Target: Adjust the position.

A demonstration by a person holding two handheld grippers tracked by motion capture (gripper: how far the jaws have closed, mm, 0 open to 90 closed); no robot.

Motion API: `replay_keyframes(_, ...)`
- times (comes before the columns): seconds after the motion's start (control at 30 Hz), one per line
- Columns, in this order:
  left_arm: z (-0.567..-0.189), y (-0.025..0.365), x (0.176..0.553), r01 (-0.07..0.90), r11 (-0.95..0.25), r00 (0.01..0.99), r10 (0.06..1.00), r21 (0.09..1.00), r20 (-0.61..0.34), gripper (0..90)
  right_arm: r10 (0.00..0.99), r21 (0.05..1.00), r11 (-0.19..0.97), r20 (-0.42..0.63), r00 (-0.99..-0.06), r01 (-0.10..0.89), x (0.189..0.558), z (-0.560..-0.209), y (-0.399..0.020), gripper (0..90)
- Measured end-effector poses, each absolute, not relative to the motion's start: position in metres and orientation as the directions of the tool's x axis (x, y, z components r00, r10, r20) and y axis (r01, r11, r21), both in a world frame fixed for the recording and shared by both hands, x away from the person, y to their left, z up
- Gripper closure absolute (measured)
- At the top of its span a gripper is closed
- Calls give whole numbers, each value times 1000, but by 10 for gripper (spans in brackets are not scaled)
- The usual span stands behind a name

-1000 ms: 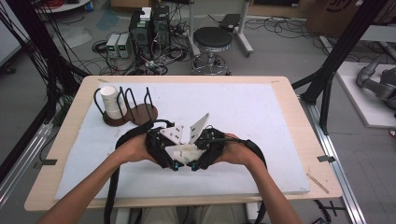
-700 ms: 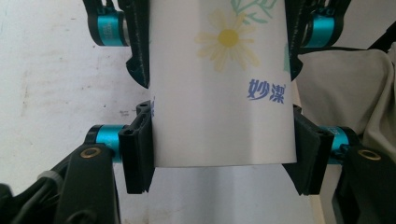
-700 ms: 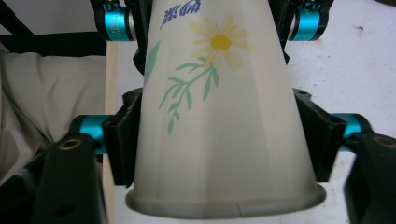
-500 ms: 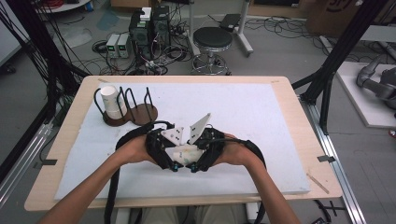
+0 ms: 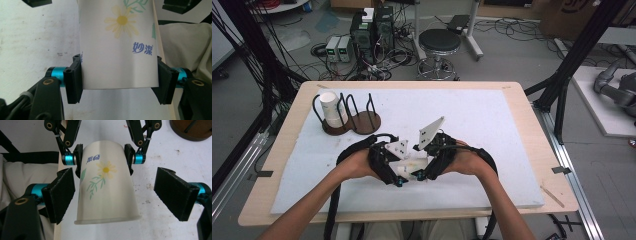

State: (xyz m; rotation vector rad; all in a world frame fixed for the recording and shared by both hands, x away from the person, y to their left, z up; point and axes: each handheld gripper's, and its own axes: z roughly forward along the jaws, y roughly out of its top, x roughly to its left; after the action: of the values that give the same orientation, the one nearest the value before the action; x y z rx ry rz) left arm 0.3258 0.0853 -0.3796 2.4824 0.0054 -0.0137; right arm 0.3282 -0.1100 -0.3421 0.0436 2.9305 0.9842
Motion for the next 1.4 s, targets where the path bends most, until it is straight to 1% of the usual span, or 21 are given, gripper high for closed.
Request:
replay_keyframes(0.1, -380, 92, 326, 28, -754, 1000, 24, 657, -15, 357, 48, 621, 784, -46, -998, 9, 328, -340, -113, 176)
replay_keyframes(0.2, -381, 100, 326, 35, -716, 999, 36, 697, -14, 357, 56, 656, 755, -43, -997, 15, 327, -337, -119, 176)
replay_keyframes(0.23, -381, 103, 325, 33, -701, 999, 47, 713, 0, 357, 62, 669, 743, -39, -997, 20, 327, -337, -122, 177)
replay_keyframes(0.33, -382, 111, 325, 45, -649, 998, 61, 760, -7, 357, 77, 706, 708, -34, -996, 31, 327, -336, -130, 176)
replay_keyframes(0.53, -388, 123, 322, 39, -582, 997, 79, 812, 9, 356, 117, 785, 616, -15, -993, 60, 327, -339, -148, 176)
replay_keyframes(0.67, -395, 131, 321, 54, -513, 994, 105, 857, 0, 356, 138, 824, 562, -8, -990, 72, 325, -345, -158, 176)
replay_keyframes(0.83, -402, 138, 319, 85, -371, 990, 137, 925, -36, 356, 156, 856, 509, 12, -988, 90, 323, -353, -166, 177)
replay_keyframes(0.93, -406, 142, 319, 100, -293, 988, 143, 951, -60, 356, 162, 874, 474, 29, -986, 103, 323, -358, -169, 177)
replay_keyframes(1.03, -408, 144, 319, 102, -252, 987, 147, 962, -66, 356, 169, 887, 446, 46, -985, 118, 322, -364, -170, 177)
replay_keyframes(1.4, -410, 144, 319, 102, -184, 987, 141, 978, -76, 356, 167, 917, 366, 102, -981, 158, 321, -379, -174, 177)
